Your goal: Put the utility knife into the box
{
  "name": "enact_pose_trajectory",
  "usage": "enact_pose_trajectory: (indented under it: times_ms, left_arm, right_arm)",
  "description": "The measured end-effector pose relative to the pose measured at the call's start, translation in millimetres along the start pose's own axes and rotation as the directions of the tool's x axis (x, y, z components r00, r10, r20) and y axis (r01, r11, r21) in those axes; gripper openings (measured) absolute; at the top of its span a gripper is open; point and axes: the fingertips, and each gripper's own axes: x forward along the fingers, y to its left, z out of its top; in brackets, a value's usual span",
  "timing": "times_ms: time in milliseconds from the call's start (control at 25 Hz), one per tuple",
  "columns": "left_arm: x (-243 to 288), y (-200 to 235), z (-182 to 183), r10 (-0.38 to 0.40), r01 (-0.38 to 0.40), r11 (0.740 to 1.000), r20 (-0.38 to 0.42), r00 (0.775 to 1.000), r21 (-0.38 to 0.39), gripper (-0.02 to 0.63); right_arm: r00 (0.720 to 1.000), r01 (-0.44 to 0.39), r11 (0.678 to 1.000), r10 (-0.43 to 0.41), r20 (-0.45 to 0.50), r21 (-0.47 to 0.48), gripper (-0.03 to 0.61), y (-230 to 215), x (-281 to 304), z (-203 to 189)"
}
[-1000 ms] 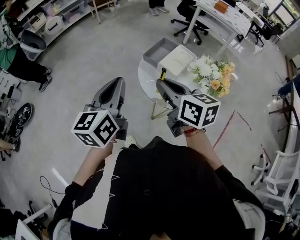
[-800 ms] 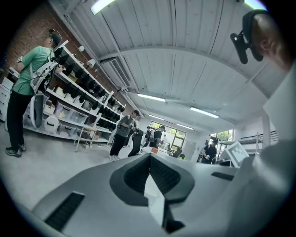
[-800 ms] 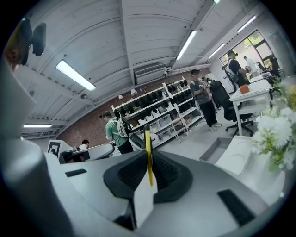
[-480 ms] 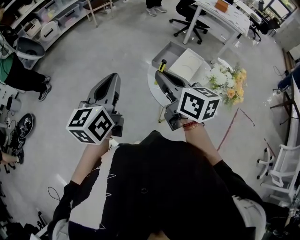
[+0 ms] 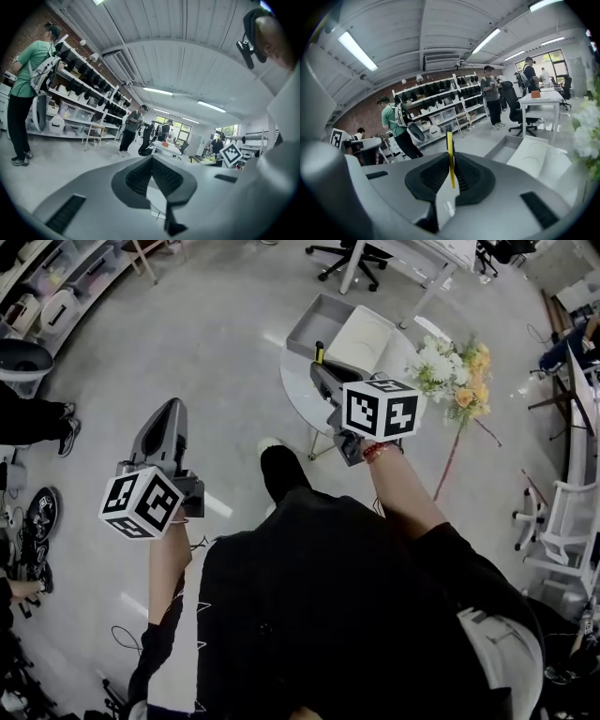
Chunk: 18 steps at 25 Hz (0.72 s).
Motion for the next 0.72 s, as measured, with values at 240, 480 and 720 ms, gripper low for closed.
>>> enact_pose_trajectory:
  times_ms: [240,480,720]
  left_arm:
    - [-7.4,48.5,-1.5,0.078,-0.078,0.997,-0.031,0.997,-0.004,0.011]
    - [-2.4,92.4,10.0,0.15,-0.149,0.989,-0.065,0.987,0.02,0.011]
    - [15.9,130.8,19.6,0.195,-0.193,0.98,-0.085,0.977,0.041,0.011]
  right_arm:
    - [0.993,0.118,0.993,-0.118,-0.009,0.027,0.037,-45.5,40.7,3.0]
    - [0.981,0.193,0.98,-0.192,-0.01,0.046,0.037,-82.4,76.5,19.8]
    - [0.968,0.253,0.964,-0.252,-0.02,0.078,0.036,-116.3,105.4,40.3]
